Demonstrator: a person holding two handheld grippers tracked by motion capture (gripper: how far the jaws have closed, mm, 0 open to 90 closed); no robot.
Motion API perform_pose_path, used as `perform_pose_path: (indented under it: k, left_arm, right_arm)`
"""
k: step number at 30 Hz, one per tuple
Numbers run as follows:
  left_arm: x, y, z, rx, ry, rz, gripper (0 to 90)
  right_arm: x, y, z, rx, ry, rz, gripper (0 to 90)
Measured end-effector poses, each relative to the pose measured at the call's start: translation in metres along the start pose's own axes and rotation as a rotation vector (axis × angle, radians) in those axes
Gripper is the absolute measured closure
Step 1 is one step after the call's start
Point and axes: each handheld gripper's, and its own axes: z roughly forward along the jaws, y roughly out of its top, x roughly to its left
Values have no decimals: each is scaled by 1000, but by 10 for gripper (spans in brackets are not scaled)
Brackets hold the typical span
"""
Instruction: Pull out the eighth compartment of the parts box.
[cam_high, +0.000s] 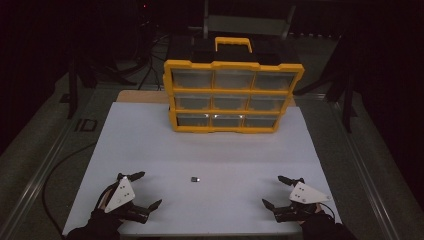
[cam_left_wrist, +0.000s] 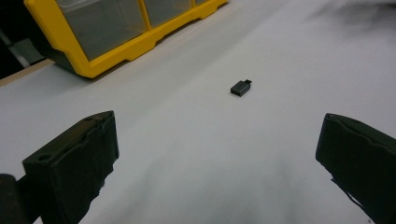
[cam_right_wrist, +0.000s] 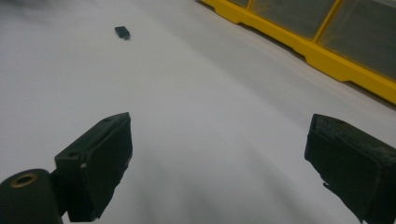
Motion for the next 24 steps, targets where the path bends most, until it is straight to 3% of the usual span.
perform_pose_path:
  k: [14, 24]
  left_arm:
    - [-4, 3, 2, 8, -20, 18, 0]
    - [-8, 14, 0, 4, -26, 49, 0]
  right_arm:
    - [1, 1, 0, -5, -6, -11, 78]
    - [1, 1, 0, -3, -17, -14, 78]
